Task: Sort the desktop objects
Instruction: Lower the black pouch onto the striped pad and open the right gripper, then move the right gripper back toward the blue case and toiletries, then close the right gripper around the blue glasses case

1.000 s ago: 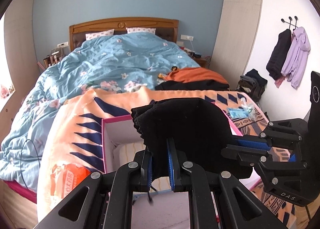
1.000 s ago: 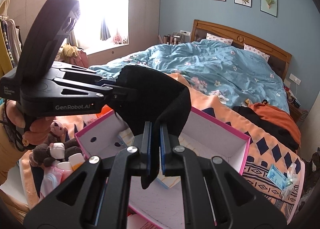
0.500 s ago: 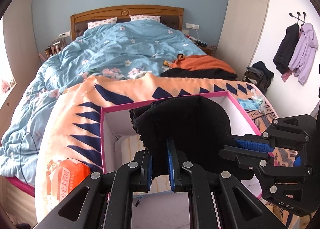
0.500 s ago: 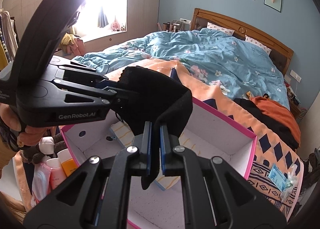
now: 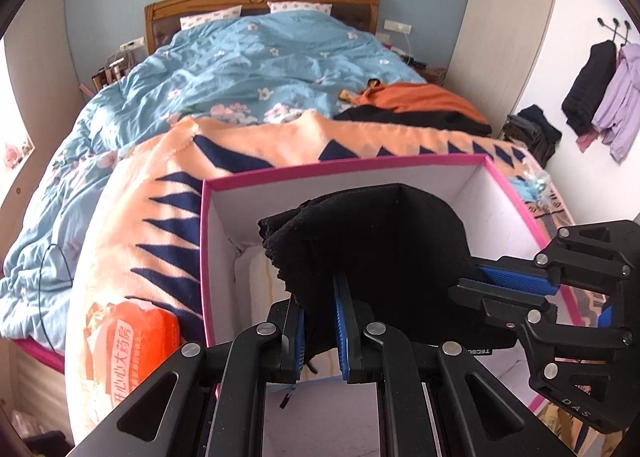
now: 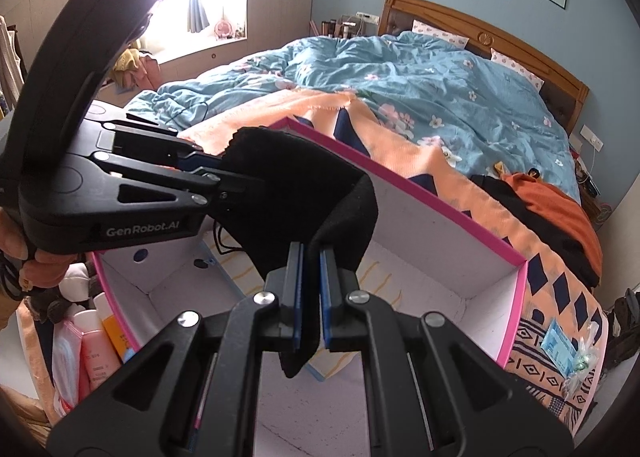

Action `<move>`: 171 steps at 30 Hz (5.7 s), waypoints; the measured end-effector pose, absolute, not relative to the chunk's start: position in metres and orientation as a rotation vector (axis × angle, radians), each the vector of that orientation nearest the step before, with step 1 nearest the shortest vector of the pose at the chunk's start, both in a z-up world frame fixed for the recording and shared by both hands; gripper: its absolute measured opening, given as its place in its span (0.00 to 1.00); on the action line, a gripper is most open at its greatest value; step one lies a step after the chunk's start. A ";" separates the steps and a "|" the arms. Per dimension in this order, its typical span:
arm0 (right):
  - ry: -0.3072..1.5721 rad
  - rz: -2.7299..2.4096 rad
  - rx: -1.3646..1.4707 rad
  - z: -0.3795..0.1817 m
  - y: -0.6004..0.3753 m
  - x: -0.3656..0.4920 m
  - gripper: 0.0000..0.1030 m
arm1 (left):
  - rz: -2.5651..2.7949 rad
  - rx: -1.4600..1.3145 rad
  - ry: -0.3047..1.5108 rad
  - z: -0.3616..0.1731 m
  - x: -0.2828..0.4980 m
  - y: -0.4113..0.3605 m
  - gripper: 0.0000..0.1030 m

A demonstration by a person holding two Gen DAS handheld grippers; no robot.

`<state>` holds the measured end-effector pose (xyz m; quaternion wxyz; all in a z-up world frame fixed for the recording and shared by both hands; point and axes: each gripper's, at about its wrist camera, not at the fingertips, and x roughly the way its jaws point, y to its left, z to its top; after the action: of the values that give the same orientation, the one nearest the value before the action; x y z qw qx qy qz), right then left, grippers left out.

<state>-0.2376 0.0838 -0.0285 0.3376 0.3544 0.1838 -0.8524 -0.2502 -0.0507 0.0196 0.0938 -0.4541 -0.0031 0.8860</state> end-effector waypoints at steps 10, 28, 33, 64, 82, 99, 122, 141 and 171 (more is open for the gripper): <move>0.525 -2.208 1.002 -0.045 0.075 -0.248 0.08 | 2.610 -1.473 0.000 0.003 -0.261 -0.050 0.11; 0.570 -2.193 1.150 -0.071 0.071 -0.270 0.15 | 2.640 -1.471 0.030 -0.003 -0.257 -0.049 0.12; 0.550 -2.211 1.142 -0.069 0.075 -0.268 0.26 | 2.709 -1.366 0.046 0.007 -0.243 -0.048 0.17; 0.239 -2.236 0.880 -0.023 0.121 -0.194 0.46 | 2.985 -0.950 0.129 0.041 -0.133 -0.027 0.80; 0.200 -2.191 0.787 -0.019 0.136 -0.136 0.63 | 3.117 -0.810 0.138 0.049 -0.083 -0.034 1.00; 0.219 -2.110 0.916 -0.067 0.146 -0.085 0.64 | 3.044 -0.902 0.004 0.027 -0.042 -0.070 1.00; 0.375 -2.079 1.113 -0.101 0.153 -0.045 0.64 | 2.700 -1.206 0.142 -0.036 -0.083 -0.024 1.00; 0.362 -2.019 1.141 -0.105 0.149 -0.069 0.34 | 2.426 -1.313 0.022 -0.048 -0.092 -0.021 0.91; -0.049 -2.000 1.281 -0.109 0.161 -0.089 0.53 | 2.343 -1.372 -0.061 -0.051 -0.095 -0.031 0.91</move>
<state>-0.0886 0.1615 -0.1088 0.3736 0.5003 -0.0191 -0.7809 -0.0948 -0.0314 -0.0513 0.2112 -0.4936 -0.0220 0.8434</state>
